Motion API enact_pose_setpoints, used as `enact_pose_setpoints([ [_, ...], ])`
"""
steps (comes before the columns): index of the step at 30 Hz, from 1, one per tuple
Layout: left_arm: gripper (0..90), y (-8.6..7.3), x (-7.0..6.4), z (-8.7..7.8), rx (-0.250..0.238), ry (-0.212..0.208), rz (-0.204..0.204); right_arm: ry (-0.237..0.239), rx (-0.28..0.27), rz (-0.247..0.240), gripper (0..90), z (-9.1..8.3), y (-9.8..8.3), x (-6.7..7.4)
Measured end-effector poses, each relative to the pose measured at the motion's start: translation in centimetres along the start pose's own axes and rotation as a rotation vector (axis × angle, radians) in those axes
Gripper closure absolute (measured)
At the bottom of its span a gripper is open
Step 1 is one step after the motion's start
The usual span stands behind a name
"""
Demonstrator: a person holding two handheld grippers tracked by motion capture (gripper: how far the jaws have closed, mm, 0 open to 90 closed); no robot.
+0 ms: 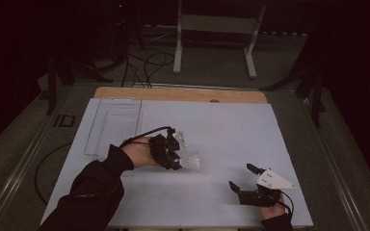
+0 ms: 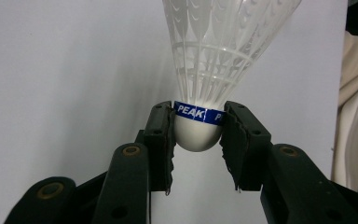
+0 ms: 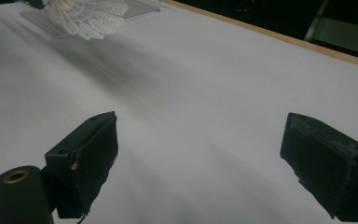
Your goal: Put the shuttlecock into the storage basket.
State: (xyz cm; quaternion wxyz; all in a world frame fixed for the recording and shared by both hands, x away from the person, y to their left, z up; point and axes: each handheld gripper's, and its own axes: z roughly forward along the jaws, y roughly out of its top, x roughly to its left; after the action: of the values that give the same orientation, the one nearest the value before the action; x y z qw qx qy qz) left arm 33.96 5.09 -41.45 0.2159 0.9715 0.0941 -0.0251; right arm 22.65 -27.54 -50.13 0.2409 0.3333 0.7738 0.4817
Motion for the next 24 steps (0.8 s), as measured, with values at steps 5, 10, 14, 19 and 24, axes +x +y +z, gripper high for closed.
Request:
enact_pose_setpoints([
  [5, 65.0, -0.2, -0.1, -0.7, -0.003, -0.003, -0.006, -0.001, -0.001, -0.002, 11.3, 0.0, 0.0, 0.0],
  [10, 65.0, -0.6, -0.1, -1.5, -0.019, -0.014, -0.012, 0.0, -0.002, 0.001, 11.3, 0.0, 0.1, 0.1],
  [14, 65.0, -0.7, -0.4, -2.3, -0.024, -0.013, -0.011, 0.003, -0.003, -0.002, 11.3, 0.0, 0.1, 0.1],
  [19, 65.0, -0.8, -0.5, -3.3, -0.025, -0.008, -0.012, -0.001, -0.001, -0.003, 11.3, 0.0, 0.1, 0.2],
  [24, 65.0, -0.7, -0.6, -4.3, -0.057, -0.023, -0.018, 0.002, 0.002, -0.003, 11.3, 0.1, 0.1, 0.2],
])
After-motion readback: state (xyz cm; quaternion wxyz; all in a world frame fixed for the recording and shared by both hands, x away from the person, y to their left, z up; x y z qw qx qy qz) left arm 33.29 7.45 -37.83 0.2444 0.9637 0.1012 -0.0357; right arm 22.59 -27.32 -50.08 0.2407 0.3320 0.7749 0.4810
